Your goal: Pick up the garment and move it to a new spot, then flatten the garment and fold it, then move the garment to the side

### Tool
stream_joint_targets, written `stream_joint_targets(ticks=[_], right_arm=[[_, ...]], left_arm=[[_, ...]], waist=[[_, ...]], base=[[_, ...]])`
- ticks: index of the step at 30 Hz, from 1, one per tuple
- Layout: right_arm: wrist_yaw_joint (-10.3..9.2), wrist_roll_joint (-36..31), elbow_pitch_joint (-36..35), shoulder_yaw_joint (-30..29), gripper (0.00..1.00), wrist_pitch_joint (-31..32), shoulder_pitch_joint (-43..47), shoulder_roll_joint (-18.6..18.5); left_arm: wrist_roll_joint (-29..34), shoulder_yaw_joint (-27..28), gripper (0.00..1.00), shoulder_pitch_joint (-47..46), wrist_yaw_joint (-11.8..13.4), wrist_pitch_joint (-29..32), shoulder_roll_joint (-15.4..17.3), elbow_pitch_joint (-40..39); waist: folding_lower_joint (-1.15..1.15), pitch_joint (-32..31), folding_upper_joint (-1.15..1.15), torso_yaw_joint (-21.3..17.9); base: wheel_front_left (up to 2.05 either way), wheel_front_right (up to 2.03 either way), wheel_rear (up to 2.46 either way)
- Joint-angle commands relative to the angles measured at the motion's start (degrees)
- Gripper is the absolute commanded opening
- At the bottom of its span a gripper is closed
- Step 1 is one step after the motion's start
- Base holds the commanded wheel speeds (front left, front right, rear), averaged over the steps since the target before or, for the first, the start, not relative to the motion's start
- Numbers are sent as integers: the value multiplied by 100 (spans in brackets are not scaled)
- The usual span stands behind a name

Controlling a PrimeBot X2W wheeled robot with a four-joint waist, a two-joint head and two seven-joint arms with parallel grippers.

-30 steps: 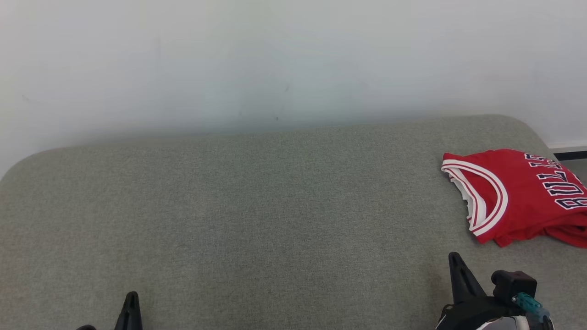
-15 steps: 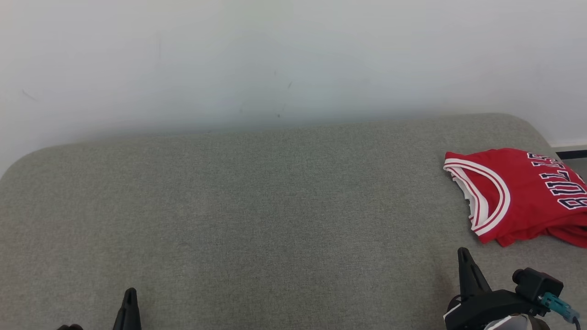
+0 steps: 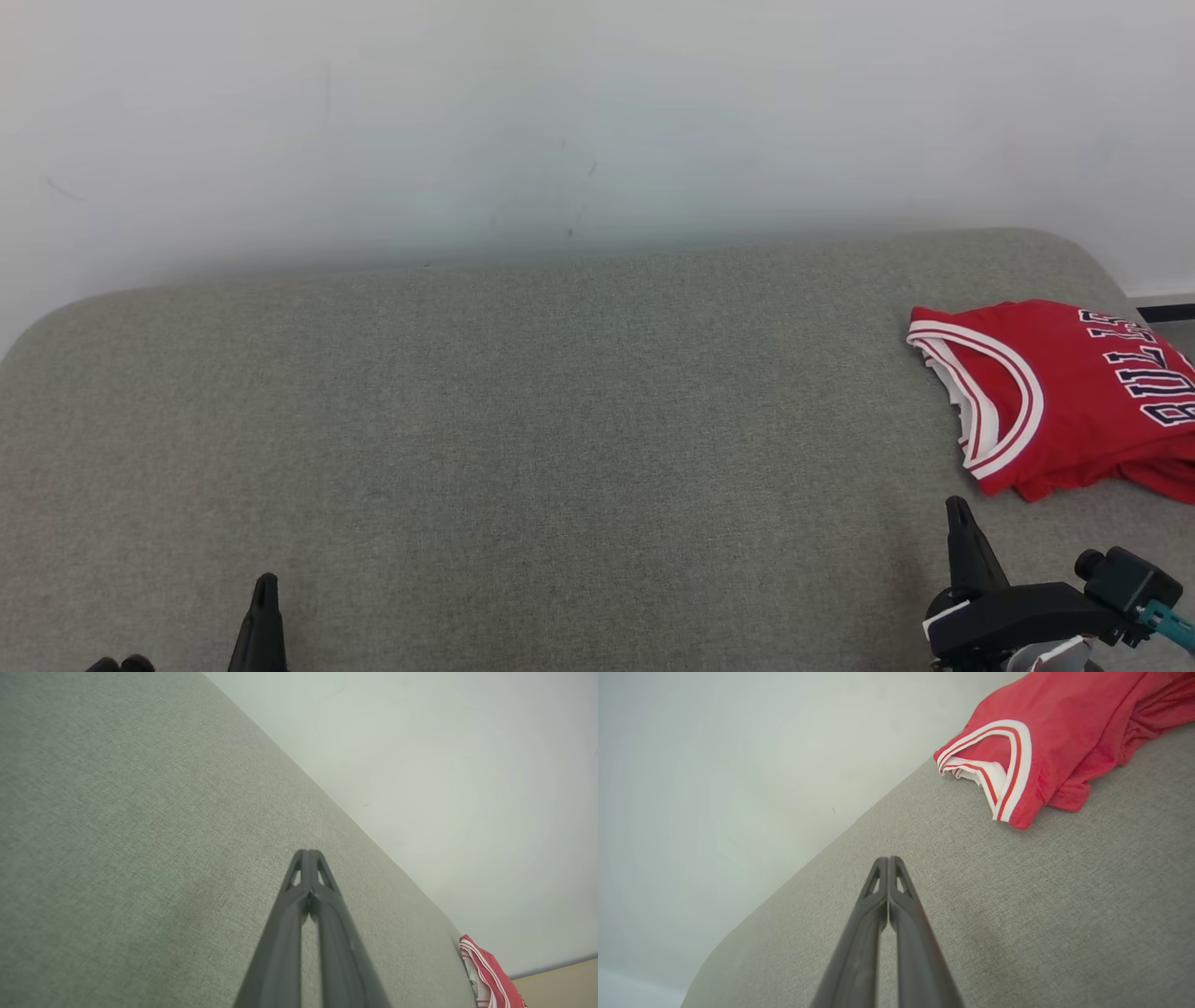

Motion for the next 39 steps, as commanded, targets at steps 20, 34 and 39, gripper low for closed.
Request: stream_joint_targets(ticks=[20,34,39], right_arm=[[-6,1661,-386,-125,0,349,19,-3],[-8,2561,-550,-188,0,551,61,0],[-8,2855,-606,-205,0,611,75,1]], left_arm=[[-1482,39,0,-286,-83,393,43,-154],[-2303,53,0,-354,-109,611,49,-192],[-2561,57,0,-376,-121,691,50,-204]], waist=[[0,52,0,35],[0,88,0,59],[0,101,0,68]], base=[[0,0,0],[0,0,0],[0,0,0]])
